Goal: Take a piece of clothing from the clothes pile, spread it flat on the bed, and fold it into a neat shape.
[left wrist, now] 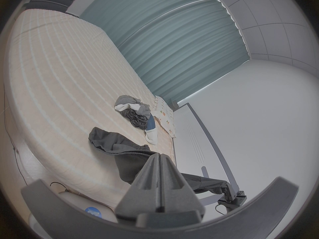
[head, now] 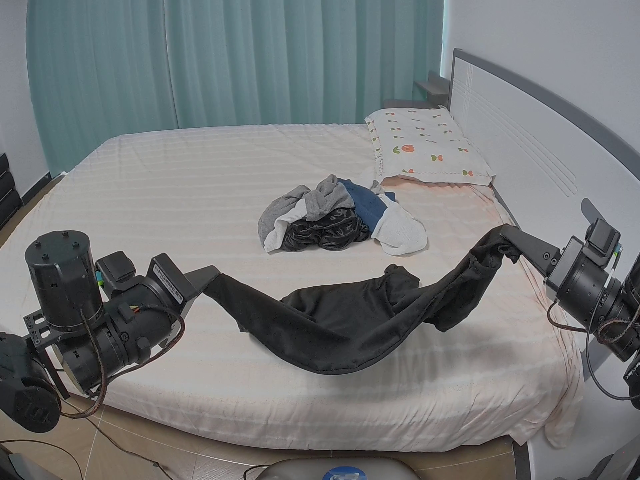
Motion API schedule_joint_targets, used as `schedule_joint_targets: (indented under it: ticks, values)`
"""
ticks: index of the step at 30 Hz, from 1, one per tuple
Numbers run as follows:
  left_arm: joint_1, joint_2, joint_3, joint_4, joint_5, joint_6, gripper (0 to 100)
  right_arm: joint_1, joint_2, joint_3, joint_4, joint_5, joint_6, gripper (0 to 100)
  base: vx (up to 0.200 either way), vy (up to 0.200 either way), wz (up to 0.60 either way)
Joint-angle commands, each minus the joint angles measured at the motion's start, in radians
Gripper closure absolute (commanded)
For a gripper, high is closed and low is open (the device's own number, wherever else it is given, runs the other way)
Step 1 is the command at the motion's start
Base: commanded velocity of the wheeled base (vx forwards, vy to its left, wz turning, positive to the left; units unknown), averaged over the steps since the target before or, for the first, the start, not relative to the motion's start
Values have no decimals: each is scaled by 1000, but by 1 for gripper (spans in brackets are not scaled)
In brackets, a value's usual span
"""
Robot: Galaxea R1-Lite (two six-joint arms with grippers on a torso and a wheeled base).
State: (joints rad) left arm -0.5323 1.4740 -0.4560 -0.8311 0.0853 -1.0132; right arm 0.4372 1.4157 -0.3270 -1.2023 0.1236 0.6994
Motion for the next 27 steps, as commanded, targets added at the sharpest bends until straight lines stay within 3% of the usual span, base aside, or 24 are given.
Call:
schedule_joint_targets:
  ticks: [1, 27]
  values:
    - [0, -1, 0, 0, 1, -1, 100, 1, 2, 0, 0, 1, 0, 100, 0, 200, 0]
    - [6, -4, -6, -2, -1, 1, 100, -8, 12, 0, 1, 4, 5, 100, 0, 200, 0]
